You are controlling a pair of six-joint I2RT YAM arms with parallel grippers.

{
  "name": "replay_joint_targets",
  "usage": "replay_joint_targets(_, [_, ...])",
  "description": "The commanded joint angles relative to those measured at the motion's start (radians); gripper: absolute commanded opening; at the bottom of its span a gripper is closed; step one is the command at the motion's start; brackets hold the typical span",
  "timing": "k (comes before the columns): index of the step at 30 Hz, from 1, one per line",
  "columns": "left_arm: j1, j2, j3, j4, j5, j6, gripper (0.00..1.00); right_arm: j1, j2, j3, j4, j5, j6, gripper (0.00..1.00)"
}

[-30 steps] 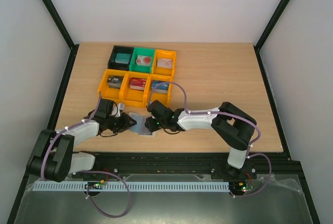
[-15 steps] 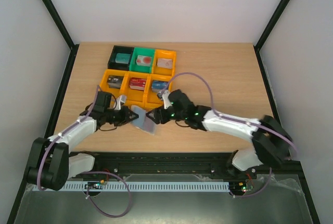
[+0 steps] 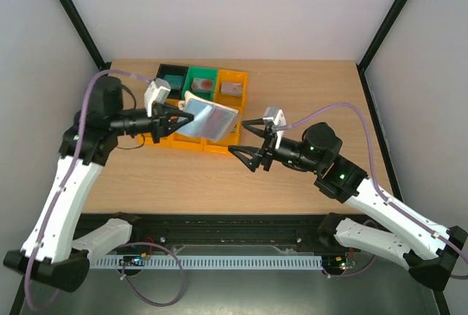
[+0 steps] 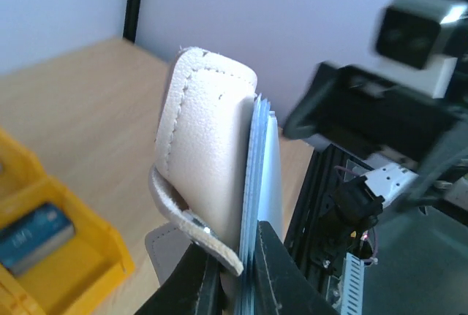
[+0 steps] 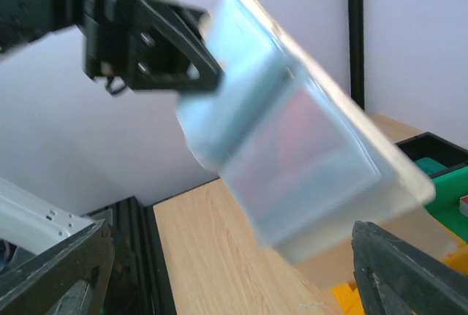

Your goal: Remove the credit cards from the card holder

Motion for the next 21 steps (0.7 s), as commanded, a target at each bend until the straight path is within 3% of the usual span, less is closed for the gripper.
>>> replay_joint_targets(1, [0.01, -0.086, 0.034, -0.042, 0.098, 0.144, 0.02, -0.003, -0.011, 0.019, -0.028, -0.109, -0.122, 0.88])
replay_joint_targets(12, [0.052, -0.285, -0.166, 0.44, 0.018, -0.259, 0.02, -0.014, 0.028, 0.048, -0.039, -0.153, -0.188, 0.89])
replay_joint_targets(21, [0.106, -0.463, -0.398, 0.769, 0.021, -0.491, 0.02, -0.016, 0.095, 0.135, -0.057, -0.137, -0.189, 0.89])
